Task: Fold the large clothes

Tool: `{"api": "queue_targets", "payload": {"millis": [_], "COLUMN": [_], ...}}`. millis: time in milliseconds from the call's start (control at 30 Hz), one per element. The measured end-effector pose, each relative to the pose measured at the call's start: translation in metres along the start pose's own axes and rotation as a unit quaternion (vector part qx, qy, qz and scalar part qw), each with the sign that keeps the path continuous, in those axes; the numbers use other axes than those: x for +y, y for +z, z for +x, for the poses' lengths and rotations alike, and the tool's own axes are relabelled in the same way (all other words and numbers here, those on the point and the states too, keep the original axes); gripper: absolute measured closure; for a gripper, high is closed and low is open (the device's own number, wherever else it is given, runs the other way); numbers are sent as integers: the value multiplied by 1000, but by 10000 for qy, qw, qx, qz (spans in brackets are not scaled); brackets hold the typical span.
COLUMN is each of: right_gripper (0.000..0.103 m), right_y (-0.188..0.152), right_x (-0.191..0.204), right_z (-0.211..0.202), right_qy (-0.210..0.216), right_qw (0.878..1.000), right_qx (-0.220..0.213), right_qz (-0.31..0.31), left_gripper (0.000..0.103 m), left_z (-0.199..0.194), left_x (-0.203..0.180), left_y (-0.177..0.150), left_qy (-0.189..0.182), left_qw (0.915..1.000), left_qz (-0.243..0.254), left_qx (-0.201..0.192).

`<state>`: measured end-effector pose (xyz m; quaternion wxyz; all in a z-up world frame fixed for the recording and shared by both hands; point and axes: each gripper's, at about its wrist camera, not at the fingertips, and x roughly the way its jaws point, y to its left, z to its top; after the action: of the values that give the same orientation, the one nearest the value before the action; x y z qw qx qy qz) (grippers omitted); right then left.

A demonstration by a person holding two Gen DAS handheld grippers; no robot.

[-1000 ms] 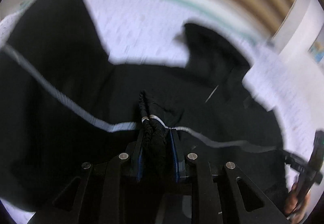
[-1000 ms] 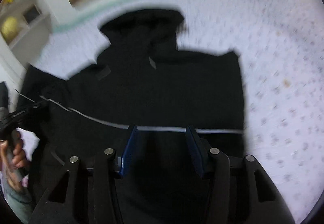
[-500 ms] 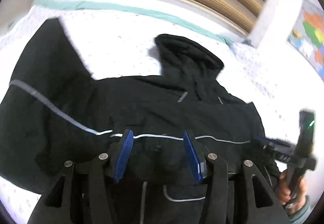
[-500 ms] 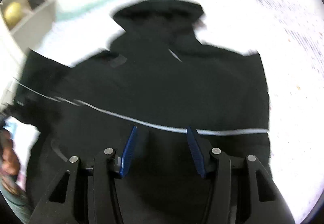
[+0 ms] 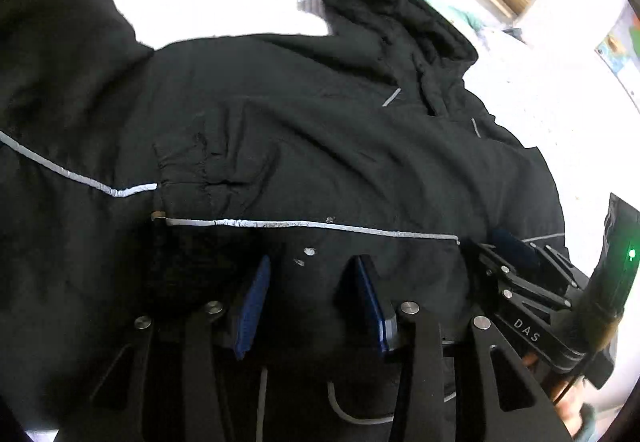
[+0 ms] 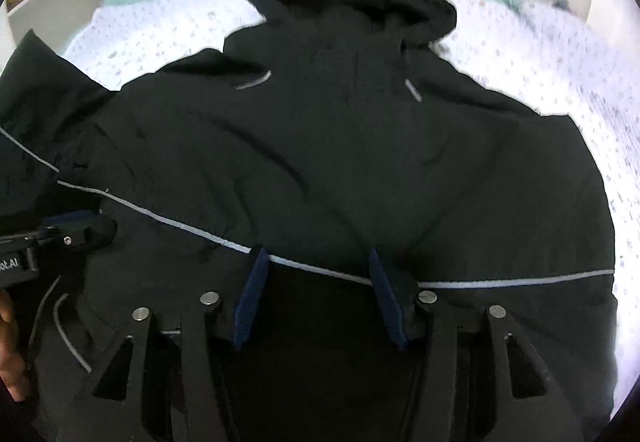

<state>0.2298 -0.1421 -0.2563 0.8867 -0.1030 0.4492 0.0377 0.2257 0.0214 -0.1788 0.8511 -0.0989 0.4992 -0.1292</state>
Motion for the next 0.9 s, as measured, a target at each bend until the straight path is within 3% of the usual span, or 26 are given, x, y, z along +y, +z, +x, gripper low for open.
{"api": "queue_targets", "payload": {"millis": [100, 200, 333, 400, 500, 600, 800, 900], "right_gripper": [47, 47, 45, 45, 44, 44, 43, 43], "right_y": [-5, -7, -8, -7, -7, -8, -9, -9], "right_x": [-2, -1, -2, 0, 0, -1, -1, -1], "right_z": [-1, -2, -2, 1, 0, 0, 0, 0], "right_qy": [-10, -19, -6, -23, -17, -7, -18, -18], "right_qw": [9999, 9996, 9994, 9994, 9993, 9993, 9991, 9991], "right_qx": [-160, -286, -333, -346, -364, -383, -420, -422], "right_qz": [-20, -28, 6, -6, 1, 2, -23, -33], "left_gripper": [58, 57, 47, 39, 37, 37, 37, 37], "left_z": [-22, -65, -155, -197, -233, -243, -209, -161], "left_x": [-10, -28, -21, 7, 61, 128, 243, 290], "left_y": [-8, -11, -7, 2, 16, 28, 38, 42], "left_qy": [106, -348, -629, -636, -186, 284, 854, 871], "left_qw": [9992, 9948, 9855, 9821, 9791, 9767, 9646, 9587], "left_qz": [378, 911, 1089, 824, 298, -375, -1576, -2149], "left_qx": [-109, -281, -1138, -1569, -2003, -2093, -1933, -1647]}}
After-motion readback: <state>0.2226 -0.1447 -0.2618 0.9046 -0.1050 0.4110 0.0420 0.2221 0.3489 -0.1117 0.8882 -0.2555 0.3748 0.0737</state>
